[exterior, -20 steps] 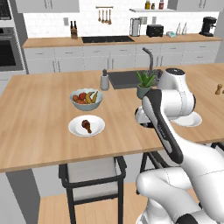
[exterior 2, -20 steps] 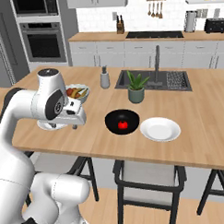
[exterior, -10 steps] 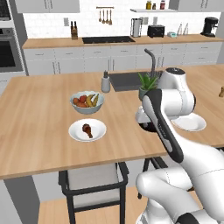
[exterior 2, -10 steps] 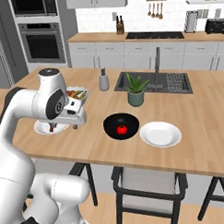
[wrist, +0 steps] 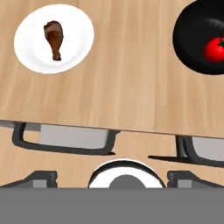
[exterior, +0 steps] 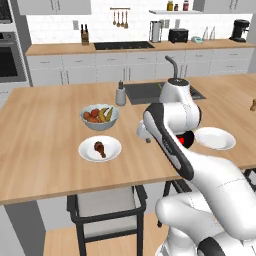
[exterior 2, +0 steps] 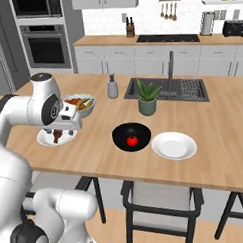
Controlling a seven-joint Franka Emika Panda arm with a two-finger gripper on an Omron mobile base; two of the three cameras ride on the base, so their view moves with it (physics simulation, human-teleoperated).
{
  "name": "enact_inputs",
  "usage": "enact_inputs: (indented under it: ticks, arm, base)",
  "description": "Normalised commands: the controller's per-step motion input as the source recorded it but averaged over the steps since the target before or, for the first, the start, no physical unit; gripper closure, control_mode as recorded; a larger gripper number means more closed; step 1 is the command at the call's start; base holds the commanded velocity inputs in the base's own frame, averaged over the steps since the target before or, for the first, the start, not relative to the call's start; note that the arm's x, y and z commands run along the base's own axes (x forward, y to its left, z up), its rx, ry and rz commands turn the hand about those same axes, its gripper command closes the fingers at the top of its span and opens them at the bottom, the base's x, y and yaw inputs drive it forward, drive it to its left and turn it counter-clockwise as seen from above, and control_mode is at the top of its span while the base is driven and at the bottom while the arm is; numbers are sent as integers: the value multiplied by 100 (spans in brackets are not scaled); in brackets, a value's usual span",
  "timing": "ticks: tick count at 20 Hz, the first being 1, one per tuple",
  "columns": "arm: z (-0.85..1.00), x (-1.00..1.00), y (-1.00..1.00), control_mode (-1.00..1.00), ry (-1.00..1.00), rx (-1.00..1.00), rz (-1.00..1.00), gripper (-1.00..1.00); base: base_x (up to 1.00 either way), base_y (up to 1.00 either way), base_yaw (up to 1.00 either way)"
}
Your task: Pick the chicken drumstick and tomato from their plates and place them in the bowl. Then put the bowl in the fridge.
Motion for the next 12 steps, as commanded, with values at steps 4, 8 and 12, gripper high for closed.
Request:
enact_inputs:
  ticks: [4,8,12]
  arm:
    - [-5,67,93,-100,2,0,7,-100]
    - [-2,75,64,-100,6,0,6,-100]
    - [-7,82,42,-100,5,1,7,-100]
  base:
    - [0,0,0]
    - [0,0,0]
    - [0,0,0]
